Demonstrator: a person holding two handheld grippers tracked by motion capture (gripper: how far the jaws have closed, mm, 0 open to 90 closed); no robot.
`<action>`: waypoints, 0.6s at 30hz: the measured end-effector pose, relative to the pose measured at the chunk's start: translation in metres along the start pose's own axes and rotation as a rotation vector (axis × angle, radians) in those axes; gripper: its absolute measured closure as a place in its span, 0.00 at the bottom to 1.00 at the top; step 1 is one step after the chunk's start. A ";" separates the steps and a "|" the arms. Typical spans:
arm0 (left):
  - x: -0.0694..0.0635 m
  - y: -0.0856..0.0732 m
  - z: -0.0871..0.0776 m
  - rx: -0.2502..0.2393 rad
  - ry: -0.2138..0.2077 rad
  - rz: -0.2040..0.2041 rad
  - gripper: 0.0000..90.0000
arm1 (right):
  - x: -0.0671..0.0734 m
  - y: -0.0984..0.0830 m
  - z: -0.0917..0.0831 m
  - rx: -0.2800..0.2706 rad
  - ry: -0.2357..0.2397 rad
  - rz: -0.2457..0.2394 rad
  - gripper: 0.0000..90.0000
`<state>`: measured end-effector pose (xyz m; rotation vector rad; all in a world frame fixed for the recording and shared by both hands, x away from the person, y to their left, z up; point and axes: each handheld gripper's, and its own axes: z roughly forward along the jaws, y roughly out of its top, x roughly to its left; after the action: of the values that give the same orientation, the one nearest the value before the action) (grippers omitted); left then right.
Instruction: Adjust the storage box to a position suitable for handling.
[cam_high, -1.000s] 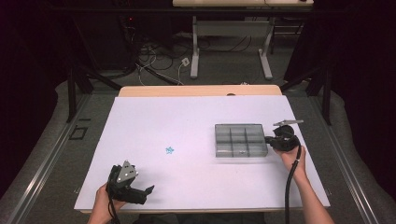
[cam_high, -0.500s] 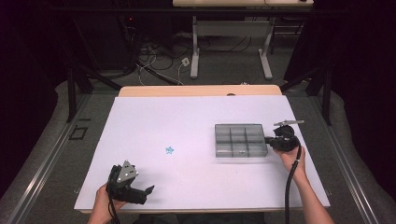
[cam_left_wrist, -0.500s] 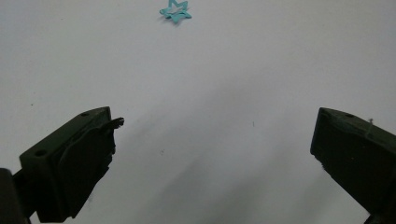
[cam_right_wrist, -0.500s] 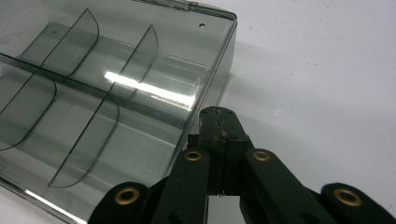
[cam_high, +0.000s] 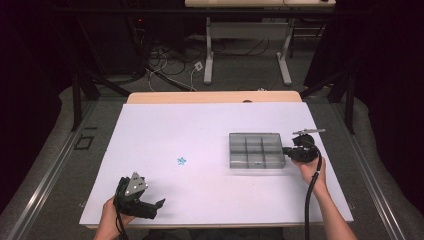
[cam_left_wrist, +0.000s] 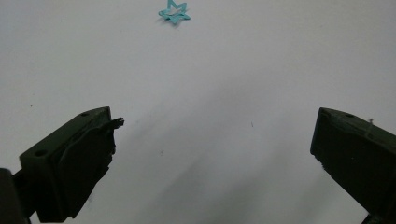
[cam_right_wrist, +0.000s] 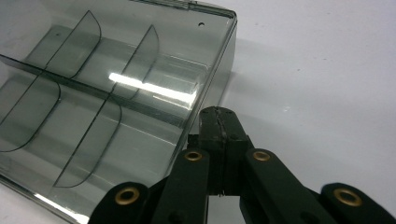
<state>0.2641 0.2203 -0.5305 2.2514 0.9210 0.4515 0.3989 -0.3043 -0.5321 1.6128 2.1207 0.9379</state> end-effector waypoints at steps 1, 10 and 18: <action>0.000 0.000 0.000 -0.002 0.001 0.002 0.00 | 0.001 0.000 0.001 -0.002 0.008 -0.005 1.00; 0.001 0.000 0.000 0.000 0.003 0.001 0.00 | 0.013 0.003 0.006 -0.002 0.015 -0.023 1.00; -0.001 -0.001 0.002 -0.017 0.013 -0.004 0.00 | 0.020 0.005 0.010 -0.008 0.016 -0.039 1.00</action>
<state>0.2644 0.2193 -0.5324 2.2337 0.9249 0.4714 0.4020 -0.2818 -0.5334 1.5592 2.1482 0.9496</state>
